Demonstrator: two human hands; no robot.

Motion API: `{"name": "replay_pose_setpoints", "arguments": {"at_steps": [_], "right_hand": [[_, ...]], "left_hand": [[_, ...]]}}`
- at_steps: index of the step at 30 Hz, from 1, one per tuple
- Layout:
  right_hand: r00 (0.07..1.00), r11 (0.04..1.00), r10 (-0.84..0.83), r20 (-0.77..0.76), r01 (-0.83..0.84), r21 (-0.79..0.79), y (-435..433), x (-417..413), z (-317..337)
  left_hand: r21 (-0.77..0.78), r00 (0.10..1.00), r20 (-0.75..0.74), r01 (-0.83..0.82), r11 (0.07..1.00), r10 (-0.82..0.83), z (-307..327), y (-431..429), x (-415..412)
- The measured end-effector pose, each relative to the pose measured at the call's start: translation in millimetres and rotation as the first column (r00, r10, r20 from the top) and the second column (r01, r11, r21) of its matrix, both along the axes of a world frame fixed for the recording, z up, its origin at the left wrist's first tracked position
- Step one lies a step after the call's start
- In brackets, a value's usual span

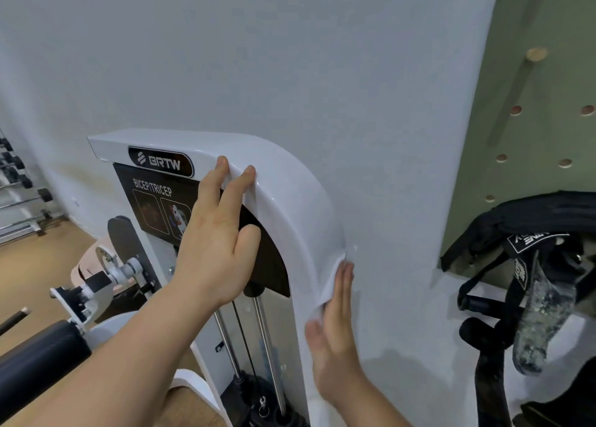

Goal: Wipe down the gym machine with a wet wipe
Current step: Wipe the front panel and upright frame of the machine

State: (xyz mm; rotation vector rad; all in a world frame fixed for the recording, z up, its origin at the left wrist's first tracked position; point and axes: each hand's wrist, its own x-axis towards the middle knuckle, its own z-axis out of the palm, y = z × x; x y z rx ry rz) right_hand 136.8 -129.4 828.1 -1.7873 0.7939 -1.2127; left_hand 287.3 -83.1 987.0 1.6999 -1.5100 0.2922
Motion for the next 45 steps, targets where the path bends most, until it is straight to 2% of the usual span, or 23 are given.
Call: {"name": "replay_pose_setpoints", "arguments": {"at_steps": [2,3,5,8,11,14,16,19,22,24,26,28,30,33,35,37,39,42,45], "right_hand": [[0.998,0.993,0.021,0.057,-0.028,0.114,-15.8,-0.5,29.0],[0.999,0.997,0.024,0.037,-0.026,0.078,-24.3,-0.4,47.8],[0.997,0.989,0.029,-0.070,-0.039,-0.141,-34.2,3.0,84.3],[0.970,0.895,-0.044,-0.240,-0.068,-0.442,-24.3,10.9,106.3],[0.943,0.823,-0.145,-0.299,-0.053,-0.566,-2.8,11.0,61.0],[0.935,0.883,-0.168,-0.311,0.003,-0.470,10.2,2.8,-19.5],[0.939,0.883,-0.200,-0.279,0.050,-0.466,10.1,-0.9,-48.4],[0.935,0.868,-0.203,-0.290,0.034,-0.496,-4.4,-1.8,-24.6],[0.938,0.815,-0.218,-0.270,0.023,-0.579,-22.6,4.8,42.7],[0.935,0.827,-0.200,-0.293,0.001,-0.562,-29.7,10.9,80.5],[0.933,0.828,-0.208,-0.295,0.008,-0.561,-28.2,13.1,87.0],[0.925,0.820,-0.237,-0.298,0.026,-0.572,-18.8,11.0,60.3],[0.919,0.867,-0.225,-0.323,0.038,-0.497,-3.1,5.0,15.3],[0.913,0.981,-0.086,-0.400,0.007,-0.193,17.9,-6.6,-41.4],[0.926,0.998,-0.010,-0.378,-0.014,-0.061,17.8,-10.0,-51.4],[0.955,1.000,0.010,-0.295,-0.010,0.002,8.3,-8.6,-31.3],[0.980,1.000,-0.001,-0.200,0.001,0.003,-1.6,-5.1,9.2],[0.993,0.993,0.031,-0.111,-0.043,-0.106,-2.7,1.9,59.1],[0.994,0.984,0.025,-0.107,-0.043,-0.175,10.1,5.8,45.9]], "left_hand": [[-0.005,1.000,0.002,-0.002,1.000,0.002,0.3,-0.4,0.7],[-0.004,1.000,0.003,-0.004,1.000,0.004,0.4,-0.3,1.3],[-0.007,1.000,0.006,0.001,1.000,-0.001,0.5,0.0,3.3],[-0.012,1.000,-0.005,0.025,1.000,-0.025,-0.4,0.3,7.6],[-0.004,0.999,-0.026,0.030,1.000,-0.030,-1.5,0.6,9.1],[0.012,0.998,-0.046,0.030,0.999,-0.030,-1.8,1.0,8.2],[0.021,0.999,-0.044,0.033,0.999,-0.032,-2.0,1.3,8.1],[0.027,0.999,-0.038,0.030,0.999,-0.029,-2.4,1.0,6.7],[0.014,0.998,-0.047,0.044,0.999,-0.043,-4.7,0.2,5.8],[0.010,0.998,-0.040,0.048,0.999,-0.048,-6.6,-1.4,7.0],[0.015,0.999,-0.026,0.036,0.999,-0.036,-8.5,-3.1,9.0],[0.020,1.000,-0.008,0.028,0.999,-0.028,-10.4,-4.2,11.1],[0.029,0.999,0.019,0.030,0.999,-0.031,-12.5,-4.4,13.1],[0.082,0.998,0.053,0.036,0.996,-0.040,-11.6,-1.3,11.4],[0.109,0.996,0.080,0.028,0.994,-0.037,-7.5,3.0,6.6],[0.083,0.984,0.177,0.021,0.996,-0.036,-5.2,8.0,-1.1],[0.044,0.951,0.301,0.052,0.998,-0.062,-9.4,11.5,-10.7],[0.051,0.897,0.425,0.109,0.993,-0.120,-29.4,13.1,-22.9],[0.071,0.871,0.473,0.110,0.991,-0.131,-56.4,16.5,-24.6]]}}
